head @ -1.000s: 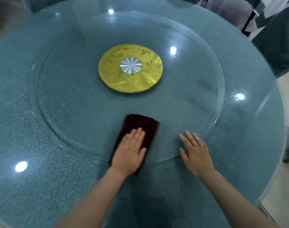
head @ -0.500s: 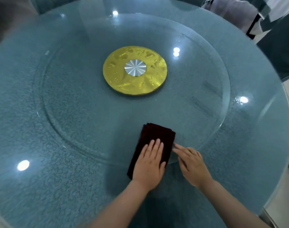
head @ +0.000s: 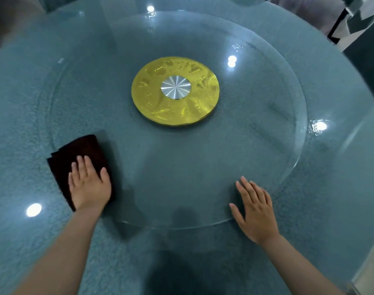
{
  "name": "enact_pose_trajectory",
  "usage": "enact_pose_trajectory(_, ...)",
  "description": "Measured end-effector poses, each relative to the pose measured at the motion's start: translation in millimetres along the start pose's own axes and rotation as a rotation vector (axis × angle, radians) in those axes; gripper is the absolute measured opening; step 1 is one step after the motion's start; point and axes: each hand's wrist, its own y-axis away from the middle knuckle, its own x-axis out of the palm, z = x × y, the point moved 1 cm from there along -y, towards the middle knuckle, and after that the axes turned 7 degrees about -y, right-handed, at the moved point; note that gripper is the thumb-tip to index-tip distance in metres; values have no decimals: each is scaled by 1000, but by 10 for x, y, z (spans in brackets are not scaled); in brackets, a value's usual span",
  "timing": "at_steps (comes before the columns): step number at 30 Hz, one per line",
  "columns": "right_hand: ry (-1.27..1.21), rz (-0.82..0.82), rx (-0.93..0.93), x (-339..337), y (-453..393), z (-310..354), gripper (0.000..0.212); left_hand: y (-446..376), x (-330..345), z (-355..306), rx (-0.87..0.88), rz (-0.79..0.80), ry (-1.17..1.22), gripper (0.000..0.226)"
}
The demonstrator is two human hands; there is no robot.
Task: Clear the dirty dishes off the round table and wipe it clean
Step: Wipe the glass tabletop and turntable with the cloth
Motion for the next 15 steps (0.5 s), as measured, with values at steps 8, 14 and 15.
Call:
enact_pose_trajectory(8,-14,-57,-162,48,-199,-48,56,1657,265,-1702,975,55,-63,66)
enact_pose_trajectory(14,-58,-128,-205,124,-211,-54,54,392,300,-1216,660,-66,-101,63)
enact_pose_trajectory(15,-60,-136,-211,135,-204,-44,54,6,268,-1081,525,-109,-114,62)
